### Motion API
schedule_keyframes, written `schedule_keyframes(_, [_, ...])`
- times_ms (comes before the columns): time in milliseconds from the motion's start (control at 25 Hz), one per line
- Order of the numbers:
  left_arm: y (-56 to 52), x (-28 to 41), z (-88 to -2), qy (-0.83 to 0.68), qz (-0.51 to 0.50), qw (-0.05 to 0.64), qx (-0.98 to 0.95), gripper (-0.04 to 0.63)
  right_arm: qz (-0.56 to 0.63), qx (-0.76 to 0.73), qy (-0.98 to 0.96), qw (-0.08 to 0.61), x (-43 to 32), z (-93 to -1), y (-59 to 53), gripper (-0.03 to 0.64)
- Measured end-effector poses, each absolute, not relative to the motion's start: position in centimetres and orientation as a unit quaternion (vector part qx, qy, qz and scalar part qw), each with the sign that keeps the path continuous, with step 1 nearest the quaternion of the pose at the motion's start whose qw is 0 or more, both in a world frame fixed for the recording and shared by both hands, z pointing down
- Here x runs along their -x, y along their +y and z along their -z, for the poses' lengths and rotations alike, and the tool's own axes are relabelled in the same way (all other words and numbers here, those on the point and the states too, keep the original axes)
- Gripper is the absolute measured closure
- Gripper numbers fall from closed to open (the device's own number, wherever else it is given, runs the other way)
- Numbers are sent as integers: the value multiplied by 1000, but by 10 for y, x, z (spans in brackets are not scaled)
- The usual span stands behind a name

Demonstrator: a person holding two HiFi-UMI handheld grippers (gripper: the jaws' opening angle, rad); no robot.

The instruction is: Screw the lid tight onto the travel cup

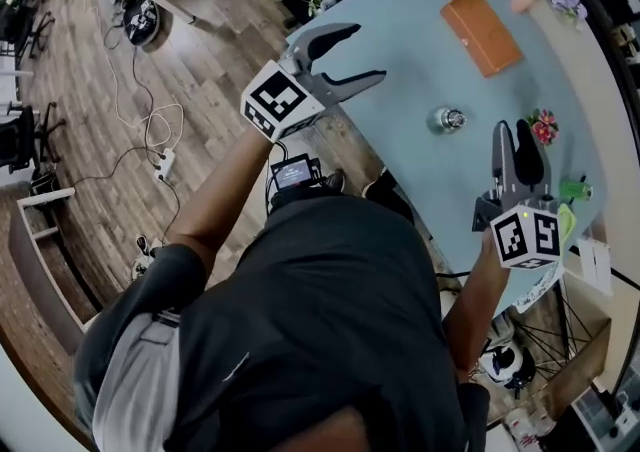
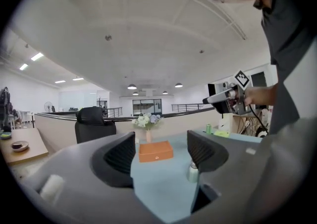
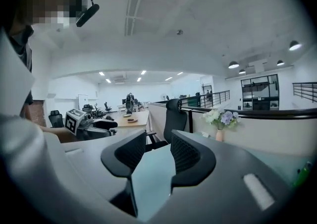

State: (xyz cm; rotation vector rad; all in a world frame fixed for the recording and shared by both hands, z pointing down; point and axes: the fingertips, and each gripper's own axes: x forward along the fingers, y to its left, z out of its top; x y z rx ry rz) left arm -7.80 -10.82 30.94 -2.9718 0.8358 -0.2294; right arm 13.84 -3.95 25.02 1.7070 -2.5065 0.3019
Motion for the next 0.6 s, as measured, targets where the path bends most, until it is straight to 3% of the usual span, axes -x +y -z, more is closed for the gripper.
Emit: schedule_keyframes(600, [-37, 156, -269, 295, 63, 62, 951, 221, -45, -577, -812, 76, -99, -198, 35, 463])
